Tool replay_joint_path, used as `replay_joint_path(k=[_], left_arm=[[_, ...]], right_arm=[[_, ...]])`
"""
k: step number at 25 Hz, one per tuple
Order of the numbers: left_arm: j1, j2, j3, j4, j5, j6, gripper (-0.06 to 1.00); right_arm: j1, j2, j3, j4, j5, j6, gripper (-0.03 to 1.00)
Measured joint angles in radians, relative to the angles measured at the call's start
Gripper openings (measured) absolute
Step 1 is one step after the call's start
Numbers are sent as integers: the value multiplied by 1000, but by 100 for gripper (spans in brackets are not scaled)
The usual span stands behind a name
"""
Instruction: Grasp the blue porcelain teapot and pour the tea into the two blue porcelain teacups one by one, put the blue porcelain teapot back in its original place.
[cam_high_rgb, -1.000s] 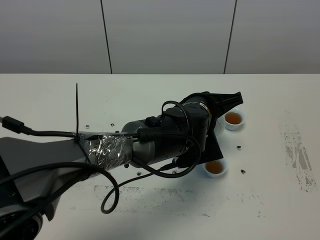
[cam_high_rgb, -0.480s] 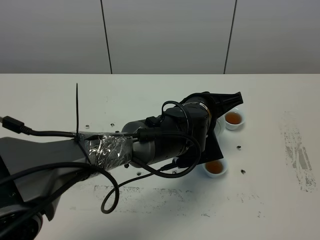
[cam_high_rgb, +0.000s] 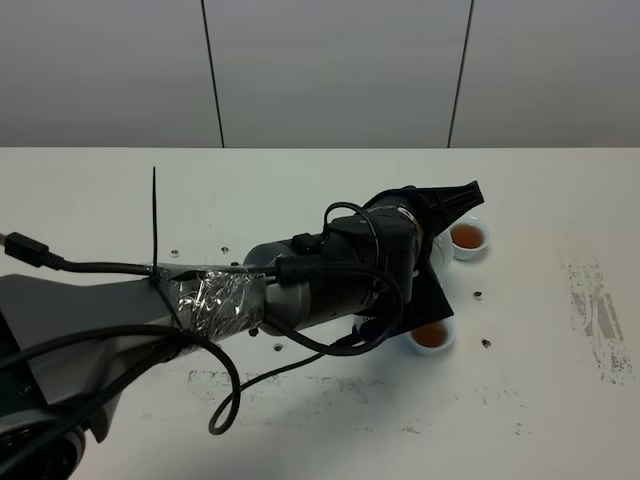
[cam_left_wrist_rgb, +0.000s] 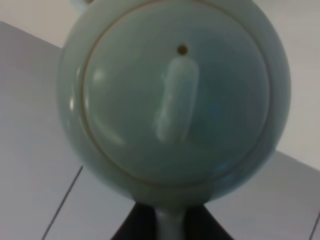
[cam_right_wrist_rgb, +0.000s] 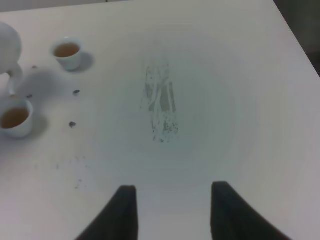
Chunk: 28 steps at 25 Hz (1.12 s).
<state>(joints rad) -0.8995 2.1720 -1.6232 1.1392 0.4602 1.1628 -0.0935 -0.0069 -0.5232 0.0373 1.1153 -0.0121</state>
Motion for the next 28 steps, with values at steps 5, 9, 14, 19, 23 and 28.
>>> replay_joint_path(k=[5,9,14,19,23,28], left_arm=[[1,-15,0,-74,61,-16,11],[1,-38,0,-137,111,-46,11],[21,-59,0,-283,164,-127,11],[69,-97,0,-491,209,-175,11],[102,-156,0,-688,263,-178,11],[146,-226,0,-913,389,-202,11]], right_arm=[[0,0,0,0,0,0,36],[0,0,0,0,0,0,36],[0,0,0,0,0,0,36],[0,0,0,0,0,0,36],[0,0,0,0,0,0,36],[0,0,0,0,0,0,36]])
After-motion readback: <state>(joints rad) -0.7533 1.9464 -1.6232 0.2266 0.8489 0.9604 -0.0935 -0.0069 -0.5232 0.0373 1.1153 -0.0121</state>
